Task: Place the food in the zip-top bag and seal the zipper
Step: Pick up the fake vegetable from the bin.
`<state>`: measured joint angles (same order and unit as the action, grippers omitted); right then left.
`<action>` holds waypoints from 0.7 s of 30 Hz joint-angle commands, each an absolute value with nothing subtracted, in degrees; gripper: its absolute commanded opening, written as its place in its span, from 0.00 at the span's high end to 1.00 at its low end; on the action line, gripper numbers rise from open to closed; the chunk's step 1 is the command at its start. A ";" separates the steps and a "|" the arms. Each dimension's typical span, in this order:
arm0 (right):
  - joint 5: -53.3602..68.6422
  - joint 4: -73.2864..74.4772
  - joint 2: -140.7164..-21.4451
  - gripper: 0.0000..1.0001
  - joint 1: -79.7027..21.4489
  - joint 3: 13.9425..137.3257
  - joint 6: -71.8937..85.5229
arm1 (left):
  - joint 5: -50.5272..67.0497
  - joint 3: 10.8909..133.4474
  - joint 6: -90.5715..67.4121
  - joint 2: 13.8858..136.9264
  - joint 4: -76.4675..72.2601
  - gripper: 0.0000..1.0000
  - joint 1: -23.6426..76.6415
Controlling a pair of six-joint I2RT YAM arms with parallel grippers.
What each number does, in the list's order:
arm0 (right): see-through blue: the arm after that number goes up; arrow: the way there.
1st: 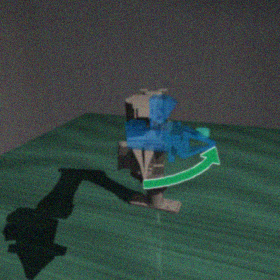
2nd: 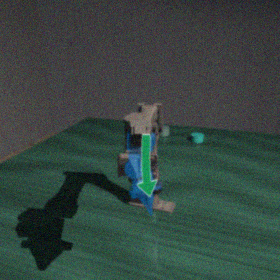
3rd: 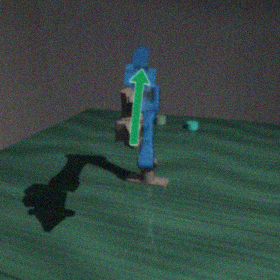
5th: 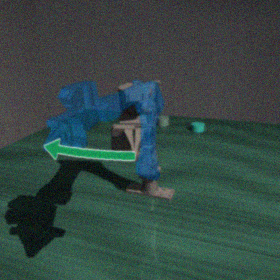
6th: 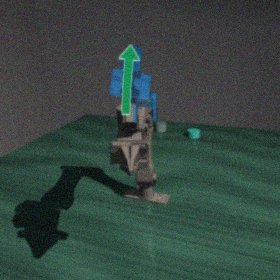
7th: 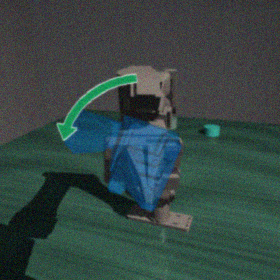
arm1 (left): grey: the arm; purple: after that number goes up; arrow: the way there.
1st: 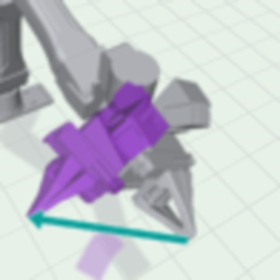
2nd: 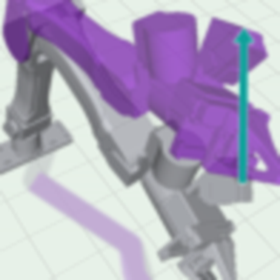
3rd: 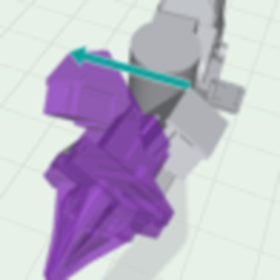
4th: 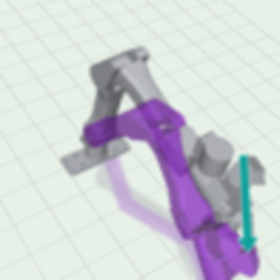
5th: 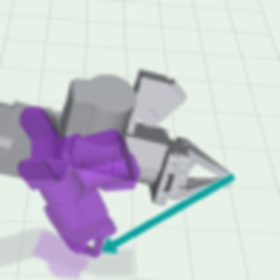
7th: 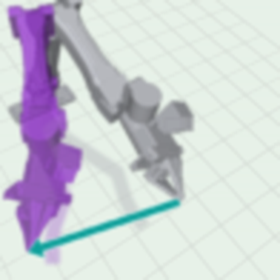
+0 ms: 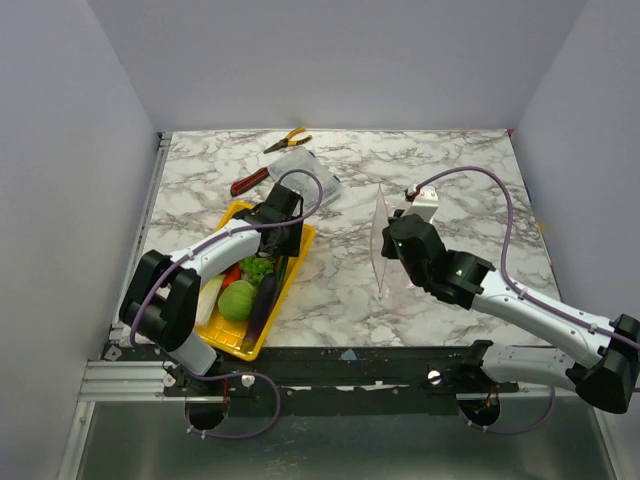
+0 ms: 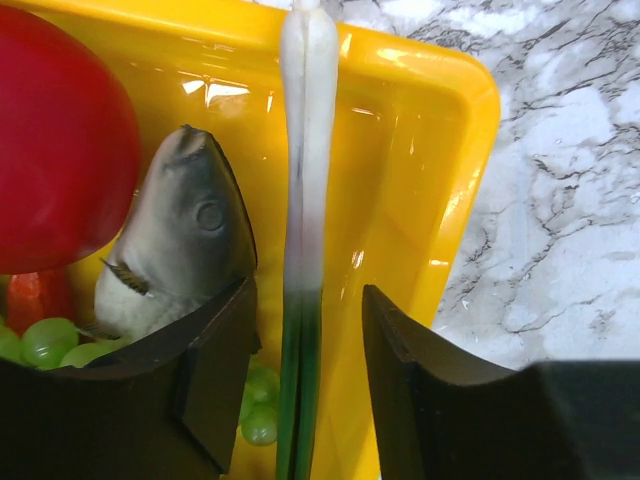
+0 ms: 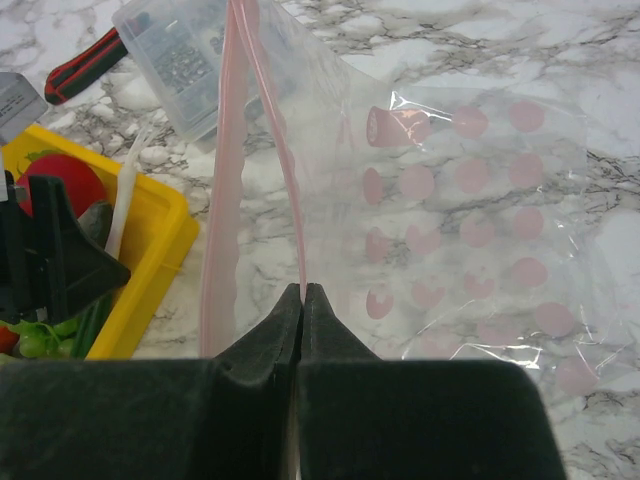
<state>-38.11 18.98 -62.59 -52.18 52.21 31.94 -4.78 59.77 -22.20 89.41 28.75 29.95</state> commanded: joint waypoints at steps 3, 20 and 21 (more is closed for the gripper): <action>-38.27 18.73 -63.68 0.99 -52.47 51.62 32.33 | -2.76 59.81 -22.42 91.27 27.30 0.65 29.88; -38.17 17.32 -64.88 0.99 -52.47 51.58 32.06 | -3.52 69.25 -14.73 67.46 36.27 1.00 29.94; -38.08 17.33 -65.07 0.99 -52.47 51.69 31.99 | -2.13 71.48 -14.00 66.57 37.69 1.00 29.97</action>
